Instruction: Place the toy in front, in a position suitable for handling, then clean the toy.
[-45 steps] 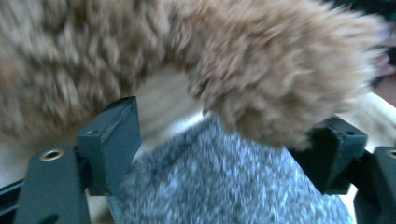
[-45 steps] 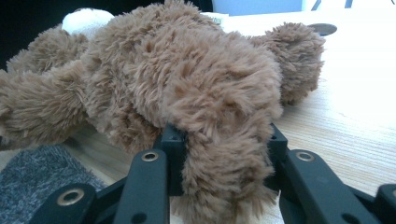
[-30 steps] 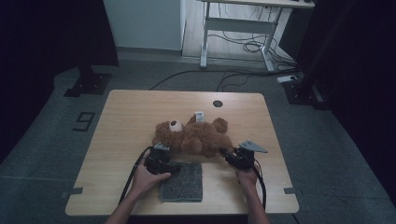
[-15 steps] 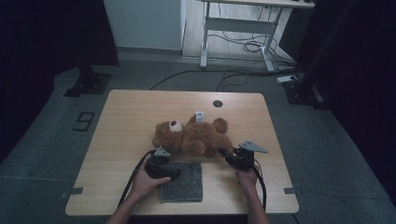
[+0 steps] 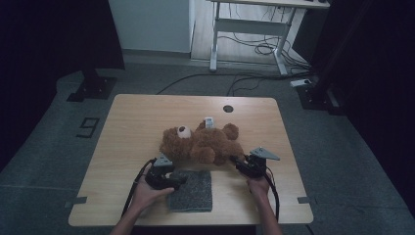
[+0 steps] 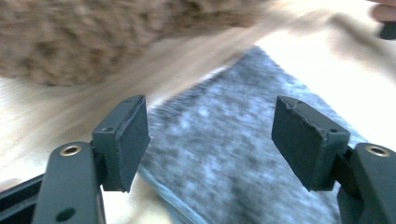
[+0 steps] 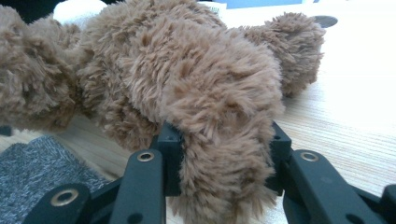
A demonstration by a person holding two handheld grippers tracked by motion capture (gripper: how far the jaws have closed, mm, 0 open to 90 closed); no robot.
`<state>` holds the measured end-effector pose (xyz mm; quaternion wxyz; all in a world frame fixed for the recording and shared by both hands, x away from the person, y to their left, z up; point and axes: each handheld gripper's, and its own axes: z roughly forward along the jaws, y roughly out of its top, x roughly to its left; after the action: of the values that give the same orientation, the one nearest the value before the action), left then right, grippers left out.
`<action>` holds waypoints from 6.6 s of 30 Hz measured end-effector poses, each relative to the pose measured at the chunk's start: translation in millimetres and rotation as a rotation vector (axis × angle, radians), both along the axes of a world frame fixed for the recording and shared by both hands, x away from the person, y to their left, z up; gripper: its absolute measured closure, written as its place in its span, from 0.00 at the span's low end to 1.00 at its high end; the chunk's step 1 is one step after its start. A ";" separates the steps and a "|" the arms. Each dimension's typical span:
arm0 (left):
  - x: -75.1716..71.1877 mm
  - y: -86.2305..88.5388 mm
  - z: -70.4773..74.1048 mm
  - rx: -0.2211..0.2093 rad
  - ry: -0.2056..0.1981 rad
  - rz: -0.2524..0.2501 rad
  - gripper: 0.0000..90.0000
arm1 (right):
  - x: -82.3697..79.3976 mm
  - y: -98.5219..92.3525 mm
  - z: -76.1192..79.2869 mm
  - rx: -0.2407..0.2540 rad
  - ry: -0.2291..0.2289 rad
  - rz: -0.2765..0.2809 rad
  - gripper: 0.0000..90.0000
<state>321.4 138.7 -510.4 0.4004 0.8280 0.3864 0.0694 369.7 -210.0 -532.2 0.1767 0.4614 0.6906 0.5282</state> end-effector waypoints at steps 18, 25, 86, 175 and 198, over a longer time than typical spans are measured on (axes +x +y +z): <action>-37.2 -40.6 -23.0 0.078 0.012 -0.107 0.22 | -0.7 0.4 -0.9 -0.003 0.008 0.000 0.68; -41.4 -47.0 -31.7 0.124 -0.033 -0.106 0.18 | -0.7 0.0 -3.4 0.003 0.008 -0.004 0.67; 18.8 -17.6 68.9 -0.212 -0.295 0.024 0.85 | -4.4 -6.3 -5.5 0.049 0.030 0.039 0.67; 56.1 -13.3 72.9 -0.145 -0.236 0.099 0.85 | -0.3 -14.0 -11.4 0.094 0.037 0.087 0.67; 51.0 -105.7 7.3 -0.045 -0.027 -0.079 0.85 | -1.3 -13.6 -13.1 0.085 0.050 0.085 0.68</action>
<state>372.5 33.0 -503.1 0.4266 0.8324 0.3494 0.0558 368.4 -223.6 -545.2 0.1170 0.4519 0.6908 0.5522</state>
